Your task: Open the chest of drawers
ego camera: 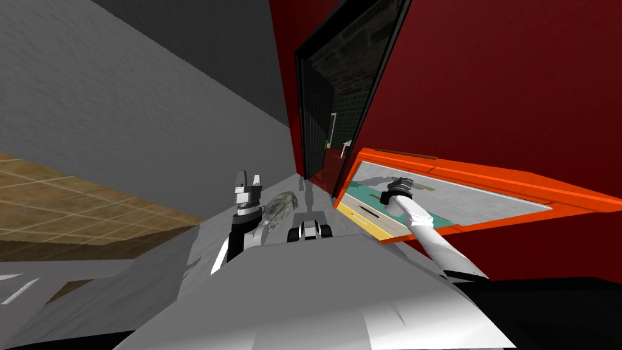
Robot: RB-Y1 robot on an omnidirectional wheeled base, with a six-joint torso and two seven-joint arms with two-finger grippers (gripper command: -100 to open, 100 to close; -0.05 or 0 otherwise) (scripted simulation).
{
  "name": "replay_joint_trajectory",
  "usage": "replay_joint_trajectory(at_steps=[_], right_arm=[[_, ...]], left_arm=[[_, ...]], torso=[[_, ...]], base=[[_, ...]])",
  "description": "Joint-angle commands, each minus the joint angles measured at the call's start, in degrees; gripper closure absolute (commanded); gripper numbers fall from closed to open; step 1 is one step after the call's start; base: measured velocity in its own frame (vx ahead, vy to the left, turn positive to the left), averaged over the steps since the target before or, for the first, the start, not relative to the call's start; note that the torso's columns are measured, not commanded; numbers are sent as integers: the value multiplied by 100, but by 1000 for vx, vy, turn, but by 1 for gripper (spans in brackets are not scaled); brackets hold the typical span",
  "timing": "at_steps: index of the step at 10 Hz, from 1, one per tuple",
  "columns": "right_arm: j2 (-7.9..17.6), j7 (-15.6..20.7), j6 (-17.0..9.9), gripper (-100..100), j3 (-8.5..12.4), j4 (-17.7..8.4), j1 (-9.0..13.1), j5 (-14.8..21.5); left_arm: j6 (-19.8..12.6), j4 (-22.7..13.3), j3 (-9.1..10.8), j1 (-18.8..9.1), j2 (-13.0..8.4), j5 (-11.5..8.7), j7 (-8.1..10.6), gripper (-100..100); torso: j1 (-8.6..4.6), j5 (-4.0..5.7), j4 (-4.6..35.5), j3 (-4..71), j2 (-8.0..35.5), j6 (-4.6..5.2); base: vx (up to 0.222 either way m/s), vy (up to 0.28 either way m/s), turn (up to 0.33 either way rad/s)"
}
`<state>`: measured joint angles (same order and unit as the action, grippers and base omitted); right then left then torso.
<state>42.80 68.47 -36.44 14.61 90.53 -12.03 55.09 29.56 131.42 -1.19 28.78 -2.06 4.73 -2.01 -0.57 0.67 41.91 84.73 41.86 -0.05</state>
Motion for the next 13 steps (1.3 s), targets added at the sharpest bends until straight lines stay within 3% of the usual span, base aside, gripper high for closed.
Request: replay_joint_trajectory(at_steps=[1,3,10,11,13], right_arm=[[-131,40,84,100,-179,380,-195,-30],[-43,22,84,100,-92,351,-145,-41],[196,40,52,100,92,-471,214,-228],[253,39,50,100,134,-684,304,-273],[253,37,25,100,152,-606,252,-236]], left_arm=[[0,0,0,-1,0,0,0,0],[0,0,0,-1,0,0,0,0],[-1,-1,-1,-5,0,0,0,0],[-1,-1,-1,-4,0,0,0,0],[-1,-1,0,-3,0,0,0,0]], torso=[[-2,-2,1,1,1,-13],[8,-3,-4,7,-8,-33],[39,-27,6,9,-7,-29],[35,-27,5,14,-17,-40],[32,-40,9,23,-28,-30]], base=[[135,51,-291],[63,29,-119],[-152,64,179],[-166,89,281],[-80,70,0]])
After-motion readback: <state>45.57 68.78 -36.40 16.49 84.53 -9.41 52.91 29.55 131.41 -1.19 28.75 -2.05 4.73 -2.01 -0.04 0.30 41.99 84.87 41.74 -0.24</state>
